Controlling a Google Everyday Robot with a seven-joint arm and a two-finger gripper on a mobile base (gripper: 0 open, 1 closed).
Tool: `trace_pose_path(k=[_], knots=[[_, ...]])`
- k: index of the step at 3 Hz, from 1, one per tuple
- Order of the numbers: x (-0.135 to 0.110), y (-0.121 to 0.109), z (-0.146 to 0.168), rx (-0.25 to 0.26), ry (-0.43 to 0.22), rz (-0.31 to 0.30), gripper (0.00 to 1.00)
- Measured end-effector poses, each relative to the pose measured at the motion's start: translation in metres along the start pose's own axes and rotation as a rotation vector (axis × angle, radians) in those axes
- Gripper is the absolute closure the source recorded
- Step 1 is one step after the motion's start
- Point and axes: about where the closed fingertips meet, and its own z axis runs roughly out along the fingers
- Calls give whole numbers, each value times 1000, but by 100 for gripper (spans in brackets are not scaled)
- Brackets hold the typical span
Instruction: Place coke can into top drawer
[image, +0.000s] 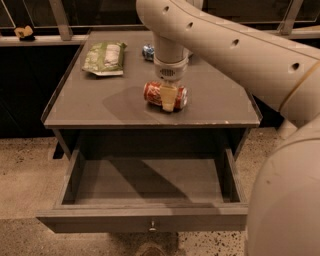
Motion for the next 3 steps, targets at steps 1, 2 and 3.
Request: trace_pose_path(k=[1, 2, 3], knots=[[16, 27, -19, 36, 42, 33, 100], [35, 62, -34, 60, 94, 73, 100], [63, 98, -34, 83, 104, 125, 100]])
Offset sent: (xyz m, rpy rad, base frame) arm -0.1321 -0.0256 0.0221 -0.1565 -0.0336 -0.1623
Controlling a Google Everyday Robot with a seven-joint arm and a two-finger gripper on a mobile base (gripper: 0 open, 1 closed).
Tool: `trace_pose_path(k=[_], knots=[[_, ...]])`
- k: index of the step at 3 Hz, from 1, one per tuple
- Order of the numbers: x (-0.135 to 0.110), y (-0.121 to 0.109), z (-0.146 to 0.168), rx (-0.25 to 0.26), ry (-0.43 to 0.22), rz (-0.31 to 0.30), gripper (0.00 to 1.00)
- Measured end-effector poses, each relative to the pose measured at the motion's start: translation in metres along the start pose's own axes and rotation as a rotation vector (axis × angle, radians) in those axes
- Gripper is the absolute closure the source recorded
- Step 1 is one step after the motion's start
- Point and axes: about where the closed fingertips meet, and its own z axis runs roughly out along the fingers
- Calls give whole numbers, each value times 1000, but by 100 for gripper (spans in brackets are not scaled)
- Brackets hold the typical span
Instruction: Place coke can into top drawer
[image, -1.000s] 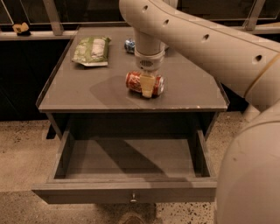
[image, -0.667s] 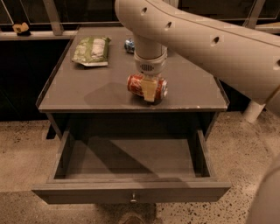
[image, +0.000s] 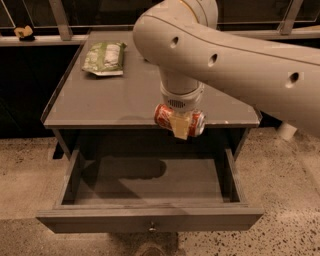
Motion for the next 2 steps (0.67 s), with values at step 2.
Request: trace_pose_path(k=[2], knots=[[22, -14, -15, 33, -30, 53, 100]])
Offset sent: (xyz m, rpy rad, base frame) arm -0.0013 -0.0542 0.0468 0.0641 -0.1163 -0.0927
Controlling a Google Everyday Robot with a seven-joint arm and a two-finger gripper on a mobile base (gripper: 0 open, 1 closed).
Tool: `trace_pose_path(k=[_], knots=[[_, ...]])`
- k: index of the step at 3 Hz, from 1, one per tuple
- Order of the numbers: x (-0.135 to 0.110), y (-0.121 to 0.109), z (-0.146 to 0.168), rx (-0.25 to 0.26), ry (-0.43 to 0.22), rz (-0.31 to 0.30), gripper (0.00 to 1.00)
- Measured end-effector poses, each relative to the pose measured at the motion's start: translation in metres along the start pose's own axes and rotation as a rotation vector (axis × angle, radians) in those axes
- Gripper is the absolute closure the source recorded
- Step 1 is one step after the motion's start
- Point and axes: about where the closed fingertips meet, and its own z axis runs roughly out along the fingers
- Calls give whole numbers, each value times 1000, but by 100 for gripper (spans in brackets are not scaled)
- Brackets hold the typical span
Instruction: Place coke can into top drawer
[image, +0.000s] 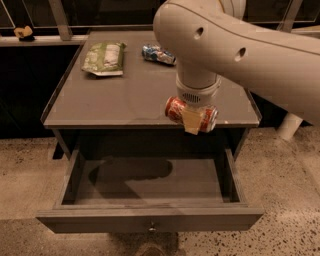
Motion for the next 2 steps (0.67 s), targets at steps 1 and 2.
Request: trace_pose_path(k=[1, 2], knots=[[35, -14, -12, 28, 45, 87, 100], [59, -10, 5, -6, 89, 93, 100]])
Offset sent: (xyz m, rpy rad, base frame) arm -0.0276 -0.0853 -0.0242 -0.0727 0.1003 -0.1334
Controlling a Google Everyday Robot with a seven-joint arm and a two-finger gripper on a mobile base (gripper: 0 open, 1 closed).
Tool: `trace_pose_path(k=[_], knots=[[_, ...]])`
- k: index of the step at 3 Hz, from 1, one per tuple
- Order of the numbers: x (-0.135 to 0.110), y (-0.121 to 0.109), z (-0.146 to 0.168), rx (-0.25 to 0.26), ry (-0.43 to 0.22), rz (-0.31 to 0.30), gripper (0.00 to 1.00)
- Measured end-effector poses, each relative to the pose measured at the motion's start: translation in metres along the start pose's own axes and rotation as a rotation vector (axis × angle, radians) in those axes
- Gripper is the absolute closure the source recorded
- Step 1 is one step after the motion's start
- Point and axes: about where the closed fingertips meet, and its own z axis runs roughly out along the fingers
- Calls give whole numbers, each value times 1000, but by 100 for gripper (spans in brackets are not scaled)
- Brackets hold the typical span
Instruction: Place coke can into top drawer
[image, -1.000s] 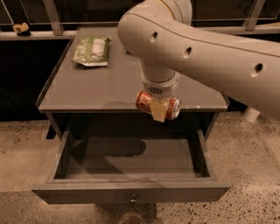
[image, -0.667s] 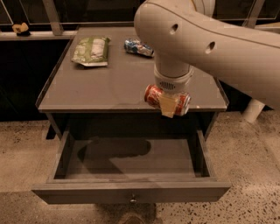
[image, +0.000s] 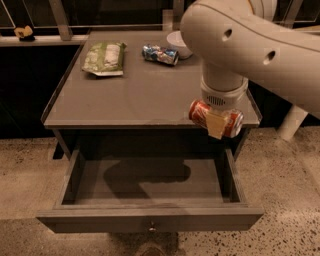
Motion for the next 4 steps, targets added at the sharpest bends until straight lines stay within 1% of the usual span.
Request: trace_pose_path(k=[1, 2, 3, 4], knots=[[-2, 22, 28, -62, 40, -45, 100], [-15, 49, 48, -117, 69, -108, 100], [-27, 67, 63, -146, 76, -144, 100], [-27, 67, 63, -146, 76, -144, 100]])
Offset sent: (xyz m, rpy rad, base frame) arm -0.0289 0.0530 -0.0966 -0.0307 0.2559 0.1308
